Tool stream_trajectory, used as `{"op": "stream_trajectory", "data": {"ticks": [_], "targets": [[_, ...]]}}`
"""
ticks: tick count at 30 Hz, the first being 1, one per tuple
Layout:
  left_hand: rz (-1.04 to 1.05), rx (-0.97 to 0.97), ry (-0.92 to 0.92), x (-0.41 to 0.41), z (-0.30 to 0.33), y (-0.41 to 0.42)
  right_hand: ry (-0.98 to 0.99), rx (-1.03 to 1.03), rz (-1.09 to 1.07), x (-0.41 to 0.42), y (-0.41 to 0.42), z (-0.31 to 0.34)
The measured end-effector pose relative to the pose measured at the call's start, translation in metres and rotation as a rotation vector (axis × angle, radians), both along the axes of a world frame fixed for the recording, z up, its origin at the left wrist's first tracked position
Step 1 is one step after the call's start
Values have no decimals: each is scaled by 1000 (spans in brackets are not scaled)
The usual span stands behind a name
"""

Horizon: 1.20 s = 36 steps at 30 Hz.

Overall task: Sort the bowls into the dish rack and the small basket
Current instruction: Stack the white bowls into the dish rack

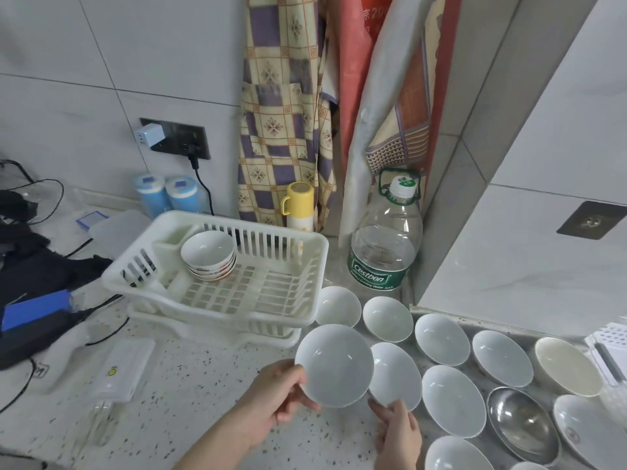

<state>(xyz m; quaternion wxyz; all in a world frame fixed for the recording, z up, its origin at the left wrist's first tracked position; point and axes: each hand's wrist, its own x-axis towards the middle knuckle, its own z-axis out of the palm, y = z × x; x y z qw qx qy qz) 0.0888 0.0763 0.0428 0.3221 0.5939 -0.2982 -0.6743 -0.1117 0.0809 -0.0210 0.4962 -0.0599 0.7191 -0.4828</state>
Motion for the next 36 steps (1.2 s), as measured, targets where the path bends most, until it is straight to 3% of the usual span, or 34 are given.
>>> {"op": "stream_trajectory", "data": {"ticks": [8, 14, 20, 27, 36], "targets": [[53, -99, 47, 68, 33, -23, -33, -238, -86, 32, -2, 44], [143, -126, 9, 131, 42, -81, 144, -434, -61, 63, -14, 65], [147, -77, -72, 153, 31, -143, 179, -525, -120, 104, -50, 83], [88, 68, -6, 151, -6, -184, 275, -513, -18, 146, -97, 92], [74, 66, 0, 160, -54, -210, 388, -398, 149, 183, -145, 85]]}}
